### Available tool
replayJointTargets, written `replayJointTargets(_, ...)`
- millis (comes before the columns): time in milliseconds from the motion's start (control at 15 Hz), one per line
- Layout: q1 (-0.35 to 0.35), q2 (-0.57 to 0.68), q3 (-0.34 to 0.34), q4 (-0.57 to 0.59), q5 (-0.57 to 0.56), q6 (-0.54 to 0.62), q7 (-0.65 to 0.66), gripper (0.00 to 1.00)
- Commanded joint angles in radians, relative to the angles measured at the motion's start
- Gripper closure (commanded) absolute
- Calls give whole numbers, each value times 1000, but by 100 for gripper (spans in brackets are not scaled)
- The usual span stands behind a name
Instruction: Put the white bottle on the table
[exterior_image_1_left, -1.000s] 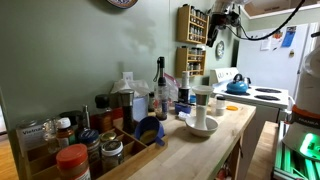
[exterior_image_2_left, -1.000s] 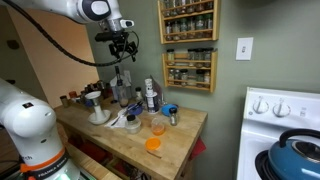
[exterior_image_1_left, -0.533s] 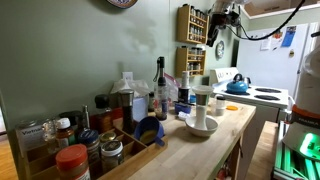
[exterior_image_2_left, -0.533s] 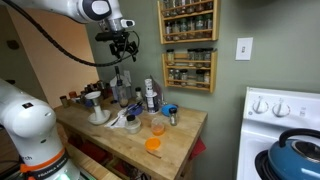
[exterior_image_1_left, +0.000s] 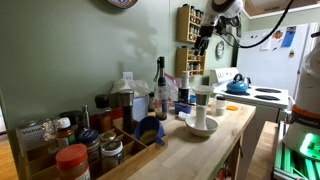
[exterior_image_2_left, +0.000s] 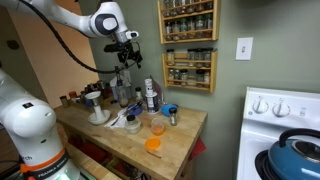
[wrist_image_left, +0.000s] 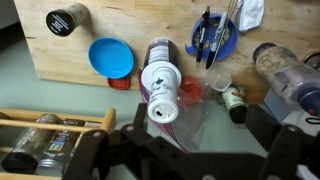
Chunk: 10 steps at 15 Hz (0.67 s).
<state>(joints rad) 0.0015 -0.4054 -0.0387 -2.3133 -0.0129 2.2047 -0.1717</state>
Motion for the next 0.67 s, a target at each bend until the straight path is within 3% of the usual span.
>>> replayJointTargets(0, 17, 87, -2, 5, 35, 29, 21, 0)
replayJointTargets(333, 8, 94, 8, 9, 15, 21, 30, 0)
replayJointTargets(600, -29, 147, 33, 5, -69, 105, 170, 0)
